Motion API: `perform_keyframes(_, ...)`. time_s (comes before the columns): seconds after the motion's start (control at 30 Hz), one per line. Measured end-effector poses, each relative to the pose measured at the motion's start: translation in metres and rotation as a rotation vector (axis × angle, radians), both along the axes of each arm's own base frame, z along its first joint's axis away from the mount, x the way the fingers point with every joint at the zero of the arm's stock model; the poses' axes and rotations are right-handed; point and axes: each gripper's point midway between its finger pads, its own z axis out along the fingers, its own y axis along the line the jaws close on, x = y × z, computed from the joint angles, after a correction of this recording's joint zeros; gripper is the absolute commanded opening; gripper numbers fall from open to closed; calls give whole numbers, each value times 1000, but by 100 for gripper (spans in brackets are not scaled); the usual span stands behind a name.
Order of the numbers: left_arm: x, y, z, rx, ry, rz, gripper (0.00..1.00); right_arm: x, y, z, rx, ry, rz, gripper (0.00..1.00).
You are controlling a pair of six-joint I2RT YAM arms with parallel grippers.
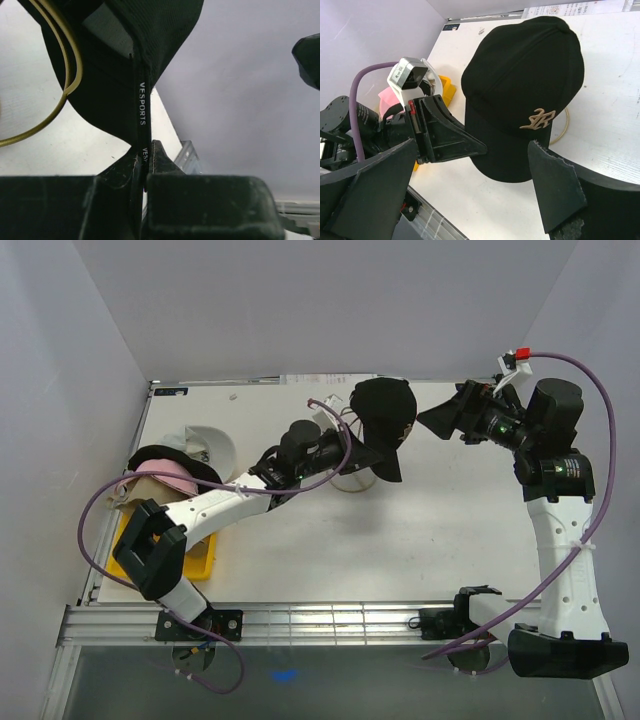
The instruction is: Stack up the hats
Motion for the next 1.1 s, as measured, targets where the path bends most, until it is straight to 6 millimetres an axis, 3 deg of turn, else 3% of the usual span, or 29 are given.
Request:
perform_keyframes(0.6, -3, 94, 7, -421, 172, -67, 0, 2, -3, -15, -29, 12, -11, 96)
perform_keyframes(0.93, -8, 118, 31, -601, 169, -124, 0, 4, -6, -18, -46, 8, -26, 96)
perform_keyframes(1.1, -3, 132, 14, -649, 253, -99, 0, 4, -7, -22, -50, 18, -28, 96)
